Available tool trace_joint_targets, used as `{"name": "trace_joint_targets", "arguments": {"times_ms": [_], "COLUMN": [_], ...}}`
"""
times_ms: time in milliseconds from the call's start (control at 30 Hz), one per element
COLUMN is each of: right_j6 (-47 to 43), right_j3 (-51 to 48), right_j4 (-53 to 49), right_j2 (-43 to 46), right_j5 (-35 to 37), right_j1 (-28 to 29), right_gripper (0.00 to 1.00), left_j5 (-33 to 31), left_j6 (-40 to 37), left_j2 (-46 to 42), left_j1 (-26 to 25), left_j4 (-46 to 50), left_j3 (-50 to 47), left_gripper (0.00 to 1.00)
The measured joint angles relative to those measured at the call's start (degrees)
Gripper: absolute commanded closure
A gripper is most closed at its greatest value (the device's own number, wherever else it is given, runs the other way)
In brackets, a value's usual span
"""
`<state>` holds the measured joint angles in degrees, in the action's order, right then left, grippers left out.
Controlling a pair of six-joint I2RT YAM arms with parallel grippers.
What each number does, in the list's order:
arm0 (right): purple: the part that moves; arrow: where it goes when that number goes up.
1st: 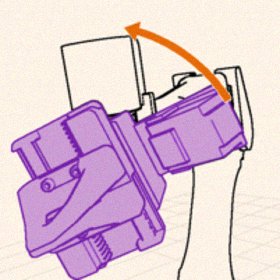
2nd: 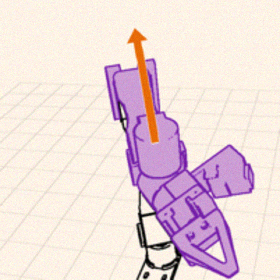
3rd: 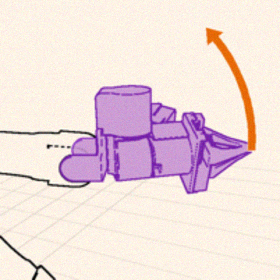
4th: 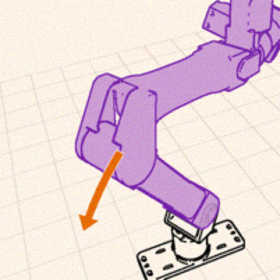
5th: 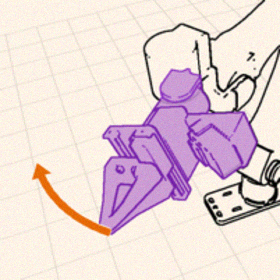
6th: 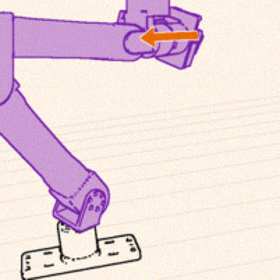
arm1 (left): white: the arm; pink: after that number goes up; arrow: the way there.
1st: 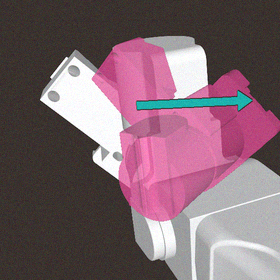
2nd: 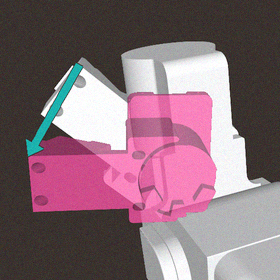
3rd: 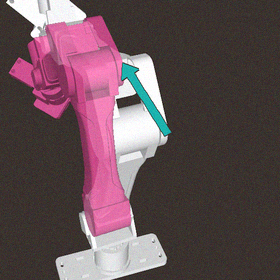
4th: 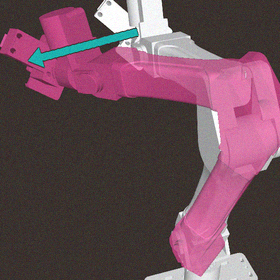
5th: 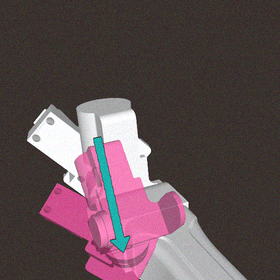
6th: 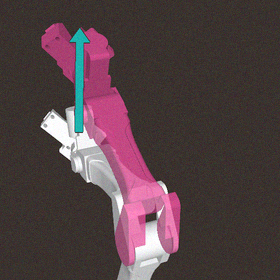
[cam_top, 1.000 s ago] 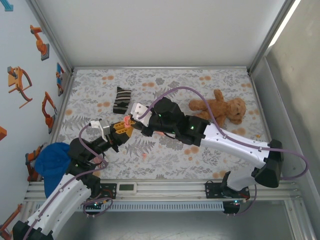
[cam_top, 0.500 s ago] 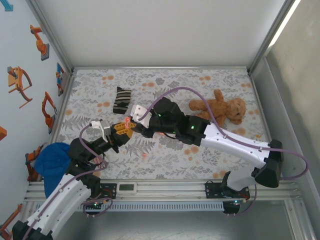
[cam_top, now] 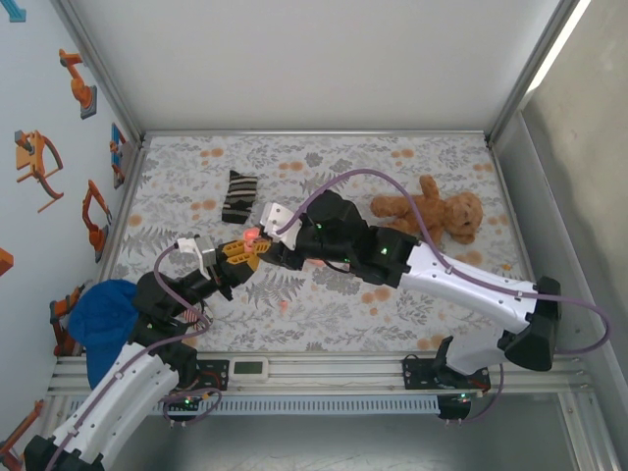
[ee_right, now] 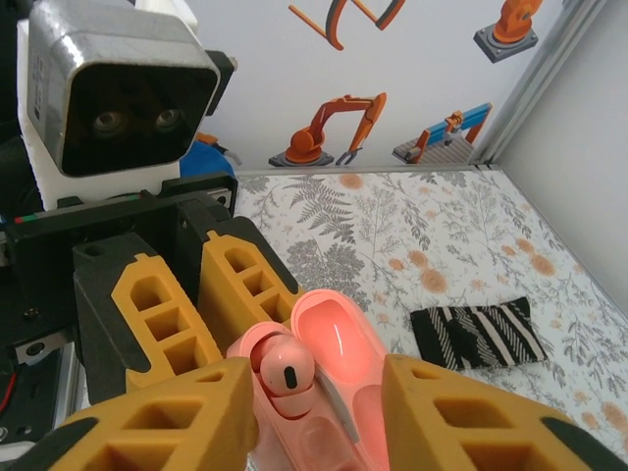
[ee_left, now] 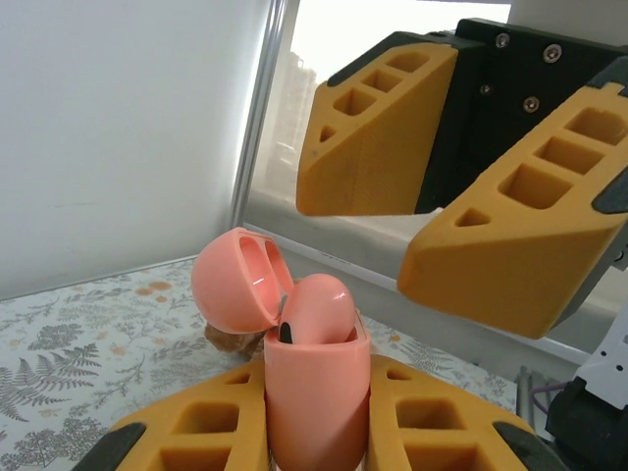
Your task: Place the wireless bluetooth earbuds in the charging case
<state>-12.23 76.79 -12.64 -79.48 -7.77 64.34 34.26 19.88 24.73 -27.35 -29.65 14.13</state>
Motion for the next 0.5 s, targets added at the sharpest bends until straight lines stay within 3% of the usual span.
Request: {"name": "trace_joint_targets", "arguments": {"times_ms": [267, 500], "right_j6": [3.5, 7.0], "right_j3": [-0.1, -3.0], "right_j4": [1.0, 3.1], "right_j2": [3.2, 7.7], "right_j5": [3.2, 7.6], "right_j1": [0.0, -0.4], "right_gripper": [0.31, 0.17], "left_j5": [-0.3, -0.8], "left_j6": [0.0, -0.2], "left_j2": [-1.3, -2.5], "left_j1": [0.0, 0.0], "left_j4": [1.0, 1.6], "left_j3": [0.0, 0.0], "left_gripper": [1.0, 1.0]}}
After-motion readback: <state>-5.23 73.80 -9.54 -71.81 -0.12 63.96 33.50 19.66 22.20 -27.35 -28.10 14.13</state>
